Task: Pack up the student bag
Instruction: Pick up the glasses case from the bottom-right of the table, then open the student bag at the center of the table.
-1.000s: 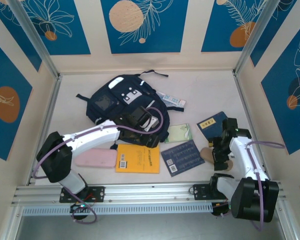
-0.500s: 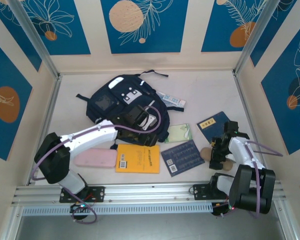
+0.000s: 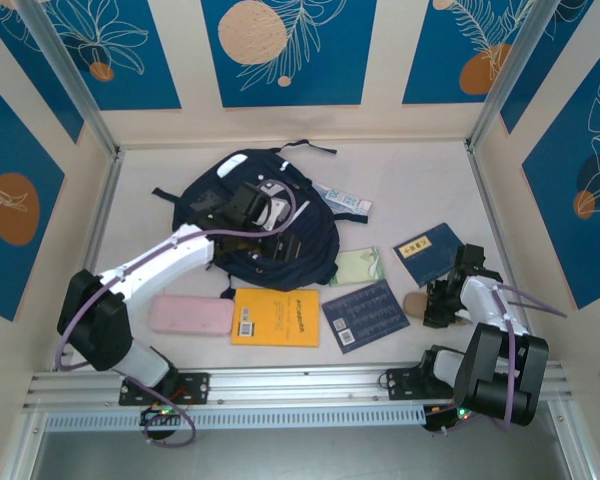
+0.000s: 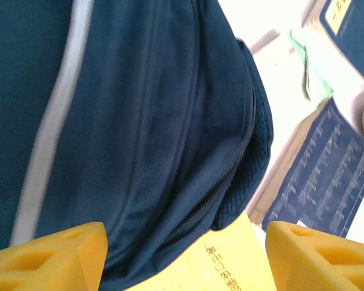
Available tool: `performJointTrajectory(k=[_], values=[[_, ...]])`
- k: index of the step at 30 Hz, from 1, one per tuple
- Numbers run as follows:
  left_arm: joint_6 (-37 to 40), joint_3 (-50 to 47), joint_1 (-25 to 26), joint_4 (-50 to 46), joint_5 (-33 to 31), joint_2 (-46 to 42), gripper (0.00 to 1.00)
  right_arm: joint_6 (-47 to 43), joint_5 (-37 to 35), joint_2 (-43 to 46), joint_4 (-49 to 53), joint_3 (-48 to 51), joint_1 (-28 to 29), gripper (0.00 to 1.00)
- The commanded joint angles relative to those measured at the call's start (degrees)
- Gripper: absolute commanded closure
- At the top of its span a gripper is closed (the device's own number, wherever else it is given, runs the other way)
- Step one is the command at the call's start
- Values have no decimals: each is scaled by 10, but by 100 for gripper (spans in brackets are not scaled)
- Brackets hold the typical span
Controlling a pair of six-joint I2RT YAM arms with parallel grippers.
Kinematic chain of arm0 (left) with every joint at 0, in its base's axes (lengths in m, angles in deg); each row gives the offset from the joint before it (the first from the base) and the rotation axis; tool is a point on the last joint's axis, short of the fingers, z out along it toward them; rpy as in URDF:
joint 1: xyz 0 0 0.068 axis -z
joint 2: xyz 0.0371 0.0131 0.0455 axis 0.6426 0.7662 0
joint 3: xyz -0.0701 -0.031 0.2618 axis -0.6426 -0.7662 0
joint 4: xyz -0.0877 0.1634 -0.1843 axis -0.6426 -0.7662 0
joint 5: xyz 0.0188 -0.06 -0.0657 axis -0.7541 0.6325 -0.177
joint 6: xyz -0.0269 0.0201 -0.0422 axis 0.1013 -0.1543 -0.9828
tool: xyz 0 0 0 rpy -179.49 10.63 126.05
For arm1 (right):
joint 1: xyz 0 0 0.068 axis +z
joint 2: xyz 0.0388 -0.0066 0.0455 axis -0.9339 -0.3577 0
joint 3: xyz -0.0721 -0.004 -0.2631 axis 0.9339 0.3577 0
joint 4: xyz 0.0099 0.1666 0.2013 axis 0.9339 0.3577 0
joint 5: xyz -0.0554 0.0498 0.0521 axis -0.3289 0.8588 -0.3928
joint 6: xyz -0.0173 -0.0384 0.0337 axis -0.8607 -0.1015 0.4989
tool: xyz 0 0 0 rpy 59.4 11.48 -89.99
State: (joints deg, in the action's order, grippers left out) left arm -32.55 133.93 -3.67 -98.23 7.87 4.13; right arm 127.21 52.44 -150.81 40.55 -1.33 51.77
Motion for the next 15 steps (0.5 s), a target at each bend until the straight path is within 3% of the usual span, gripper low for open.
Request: performJointTrajectory(k=[1, 8, 15], values=[[-16, 34, -43, -18, -4, 9, 29, -29, -14, 21, -27, -12, 3, 65], [30, 139, -88, -64, -11, 122, 27, -101, -55, 85, 10, -70, 78, 69], [83, 226, -90, -76, 45, 240, 27, -196, -37, 91, -42, -80, 161, 77]])
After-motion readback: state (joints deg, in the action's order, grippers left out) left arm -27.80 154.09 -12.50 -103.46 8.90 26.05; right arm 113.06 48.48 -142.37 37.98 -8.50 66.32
